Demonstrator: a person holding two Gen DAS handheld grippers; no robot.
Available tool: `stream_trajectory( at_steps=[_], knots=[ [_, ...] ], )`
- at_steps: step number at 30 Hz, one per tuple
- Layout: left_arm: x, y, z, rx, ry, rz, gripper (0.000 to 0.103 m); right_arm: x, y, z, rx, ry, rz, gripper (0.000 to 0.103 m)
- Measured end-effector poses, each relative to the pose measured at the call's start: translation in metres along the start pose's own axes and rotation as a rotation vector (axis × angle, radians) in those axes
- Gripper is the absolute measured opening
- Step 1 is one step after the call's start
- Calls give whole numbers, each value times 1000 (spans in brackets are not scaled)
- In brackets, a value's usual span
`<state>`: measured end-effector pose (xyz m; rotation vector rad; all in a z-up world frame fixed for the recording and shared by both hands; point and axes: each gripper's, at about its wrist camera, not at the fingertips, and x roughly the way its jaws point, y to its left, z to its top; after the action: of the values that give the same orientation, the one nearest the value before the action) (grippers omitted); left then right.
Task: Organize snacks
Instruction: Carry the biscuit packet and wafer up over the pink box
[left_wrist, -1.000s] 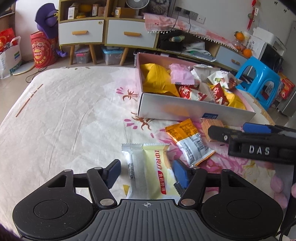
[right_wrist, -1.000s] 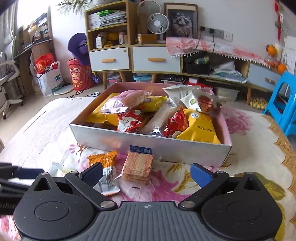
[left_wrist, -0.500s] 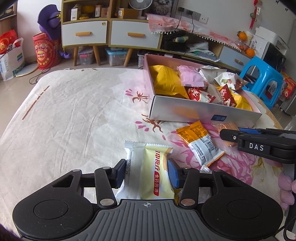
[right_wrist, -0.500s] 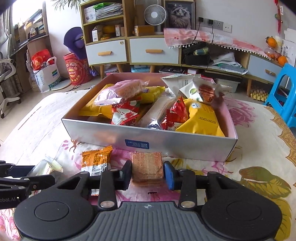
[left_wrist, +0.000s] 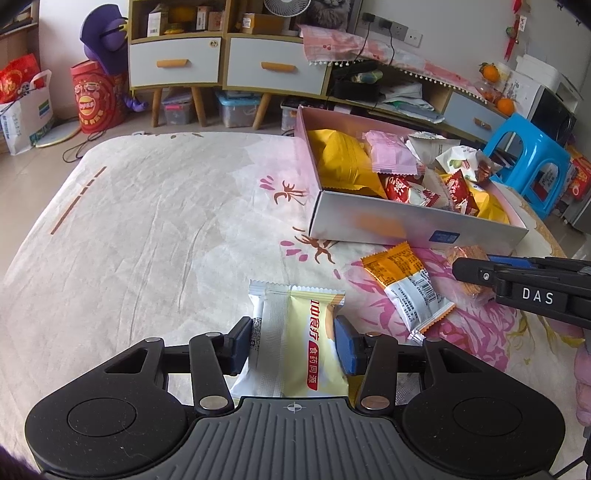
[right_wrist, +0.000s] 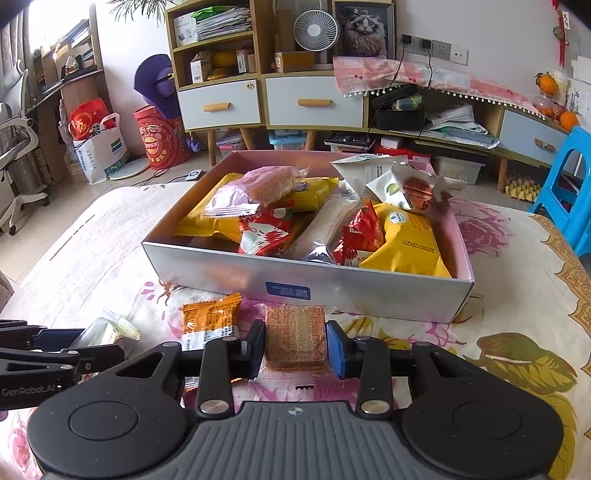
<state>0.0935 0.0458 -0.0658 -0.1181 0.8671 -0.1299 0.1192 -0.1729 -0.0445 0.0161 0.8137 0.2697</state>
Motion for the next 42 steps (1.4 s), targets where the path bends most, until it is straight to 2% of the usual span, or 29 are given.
stream_trajectory(
  at_steps=[11, 28, 42],
  knots=[
    [-3, 5, 4, -21, -7, 6, 44, -8, 4, 3, 4, 11, 2, 26],
    [-14, 7, 19, -55, -34, -2, 44, -31, 5, 12, -1, -30, 29, 26],
    [-37, -17, 43, -59, -91, -37, 44, -52, -10, 29, 59, -90, 28, 26]
  ],
)
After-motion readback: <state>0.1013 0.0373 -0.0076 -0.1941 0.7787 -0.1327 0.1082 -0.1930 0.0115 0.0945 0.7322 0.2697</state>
